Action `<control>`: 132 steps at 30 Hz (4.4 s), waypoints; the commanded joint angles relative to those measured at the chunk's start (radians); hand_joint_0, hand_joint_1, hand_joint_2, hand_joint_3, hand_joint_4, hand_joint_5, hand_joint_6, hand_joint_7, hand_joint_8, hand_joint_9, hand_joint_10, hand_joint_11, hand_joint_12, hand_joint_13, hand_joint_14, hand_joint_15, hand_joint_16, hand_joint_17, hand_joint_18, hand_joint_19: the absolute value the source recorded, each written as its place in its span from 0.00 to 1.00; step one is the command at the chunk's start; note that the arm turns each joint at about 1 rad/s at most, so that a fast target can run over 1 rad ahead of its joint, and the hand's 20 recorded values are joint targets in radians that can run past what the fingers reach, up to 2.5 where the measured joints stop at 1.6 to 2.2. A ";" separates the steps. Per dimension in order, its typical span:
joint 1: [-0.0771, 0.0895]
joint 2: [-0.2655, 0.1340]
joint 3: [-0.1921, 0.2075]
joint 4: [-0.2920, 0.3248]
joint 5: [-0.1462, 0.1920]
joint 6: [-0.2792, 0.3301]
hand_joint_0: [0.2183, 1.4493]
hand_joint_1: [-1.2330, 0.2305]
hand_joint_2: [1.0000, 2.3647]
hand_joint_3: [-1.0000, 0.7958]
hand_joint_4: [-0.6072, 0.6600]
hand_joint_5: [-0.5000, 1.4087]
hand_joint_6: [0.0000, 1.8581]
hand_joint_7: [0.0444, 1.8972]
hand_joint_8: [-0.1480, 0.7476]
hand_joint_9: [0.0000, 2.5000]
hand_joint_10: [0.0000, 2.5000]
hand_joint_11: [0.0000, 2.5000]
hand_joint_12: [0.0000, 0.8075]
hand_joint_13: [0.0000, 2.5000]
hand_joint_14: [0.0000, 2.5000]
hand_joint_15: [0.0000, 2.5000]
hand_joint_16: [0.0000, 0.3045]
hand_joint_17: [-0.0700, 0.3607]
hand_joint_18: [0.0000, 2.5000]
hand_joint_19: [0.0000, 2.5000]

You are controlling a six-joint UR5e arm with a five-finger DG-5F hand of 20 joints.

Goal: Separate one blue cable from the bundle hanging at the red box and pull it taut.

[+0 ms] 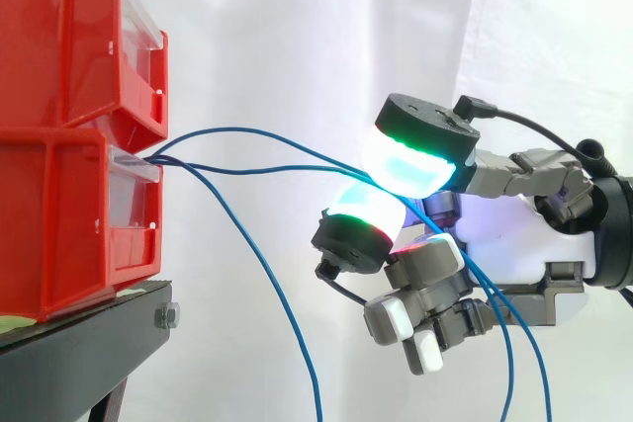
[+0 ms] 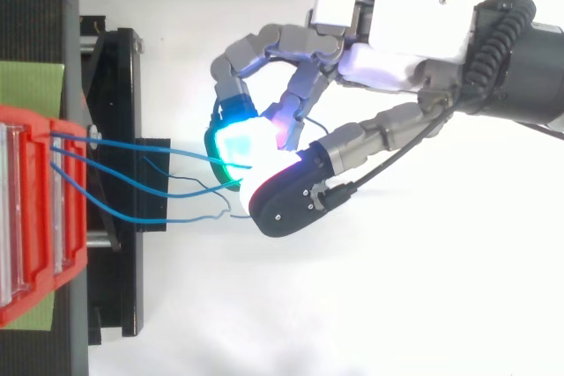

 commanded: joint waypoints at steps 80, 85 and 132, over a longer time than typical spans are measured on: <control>-0.001 -0.001 0.000 0.000 0.000 0.000 0.27 0.47 0.01 0.51 0.62 0.18 0.44 0.59 0.63 0.43 0.01 0.34 0.60 0.35 0.01 0.27 0.23 0.53 0.38 0.26; -0.001 -0.001 0.000 0.001 0.000 0.000 0.27 0.47 0.01 0.51 0.62 0.19 0.42 0.62 0.64 0.43 0.01 0.35 0.61 0.34 0.01 0.27 0.24 0.54 0.38 0.27; -0.003 -0.001 0.000 0.000 0.000 -0.002 0.26 0.46 0.00 0.32 0.63 0.17 0.45 0.65 0.61 0.42 0.01 0.39 0.54 0.33 0.01 0.27 0.20 0.48 0.35 0.27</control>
